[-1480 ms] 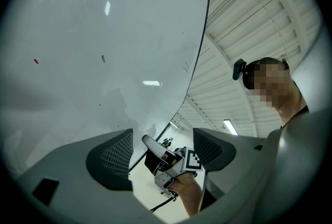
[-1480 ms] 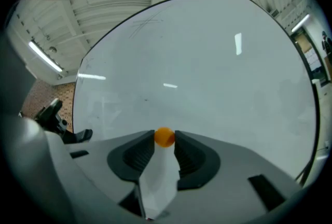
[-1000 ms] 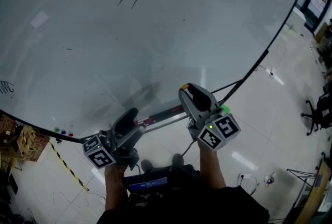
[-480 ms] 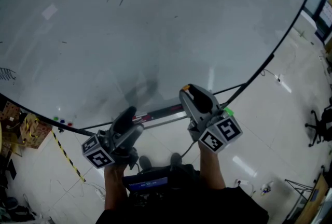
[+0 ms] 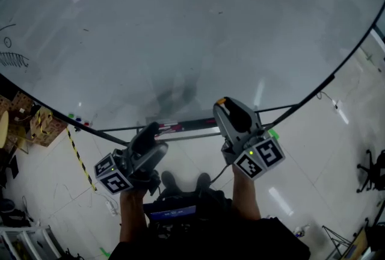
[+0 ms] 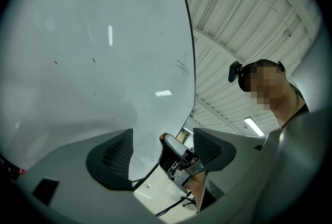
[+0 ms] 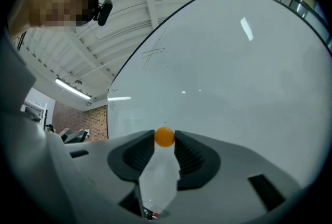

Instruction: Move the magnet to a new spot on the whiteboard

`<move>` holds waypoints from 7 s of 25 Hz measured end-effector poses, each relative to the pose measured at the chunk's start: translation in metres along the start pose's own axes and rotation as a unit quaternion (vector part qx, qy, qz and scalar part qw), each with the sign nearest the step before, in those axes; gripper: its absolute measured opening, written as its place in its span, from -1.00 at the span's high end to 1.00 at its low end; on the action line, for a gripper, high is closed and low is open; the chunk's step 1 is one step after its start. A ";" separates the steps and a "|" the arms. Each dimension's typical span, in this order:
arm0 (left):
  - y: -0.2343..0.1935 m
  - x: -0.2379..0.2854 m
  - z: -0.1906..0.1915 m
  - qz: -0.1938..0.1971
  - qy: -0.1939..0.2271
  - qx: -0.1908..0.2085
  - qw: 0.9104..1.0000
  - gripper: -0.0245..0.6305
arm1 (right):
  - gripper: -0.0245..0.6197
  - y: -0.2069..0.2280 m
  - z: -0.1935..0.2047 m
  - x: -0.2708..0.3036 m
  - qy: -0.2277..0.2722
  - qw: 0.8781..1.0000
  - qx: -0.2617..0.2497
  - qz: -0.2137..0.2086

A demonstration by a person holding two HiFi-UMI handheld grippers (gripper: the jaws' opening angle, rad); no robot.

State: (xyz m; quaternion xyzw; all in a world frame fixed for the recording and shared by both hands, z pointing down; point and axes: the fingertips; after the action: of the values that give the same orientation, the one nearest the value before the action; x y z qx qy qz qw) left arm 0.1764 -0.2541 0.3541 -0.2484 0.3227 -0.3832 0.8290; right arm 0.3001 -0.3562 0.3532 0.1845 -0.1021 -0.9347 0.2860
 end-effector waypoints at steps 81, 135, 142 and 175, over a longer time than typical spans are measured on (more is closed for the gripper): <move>-0.086 -0.336 -0.240 -0.140 0.162 0.060 0.975 -0.16 | 0.46 -0.309 0.185 0.255 -0.080 0.982 -0.004 -0.173; -0.138 -0.409 -0.298 -0.052 0.042 -0.030 0.997 -0.16 | 0.46 -0.371 0.268 0.268 -0.110 0.992 -0.055 0.013; -0.147 -0.394 -0.299 -0.025 0.011 -0.041 0.999 -0.16 | 0.46 -0.371 0.283 0.277 -0.120 0.988 -0.085 0.038; -0.186 -0.441 -0.375 0.027 -0.047 -0.047 0.997 -0.16 | 0.46 -0.366 0.328 0.339 -0.093 0.952 -0.196 0.218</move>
State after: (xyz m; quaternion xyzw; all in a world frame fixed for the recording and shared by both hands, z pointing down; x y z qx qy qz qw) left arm -0.4037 -0.0733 0.3776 -0.2965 0.3075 -0.3333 0.8405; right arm -0.2747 -0.2239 0.4468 0.0101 0.0196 -0.8644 0.5023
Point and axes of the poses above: the fingertips, and each gripper's own axes: x forward along the fingers, y to its right, z out of its underside, and after that the axes turned 8 degrees about y, right-handed
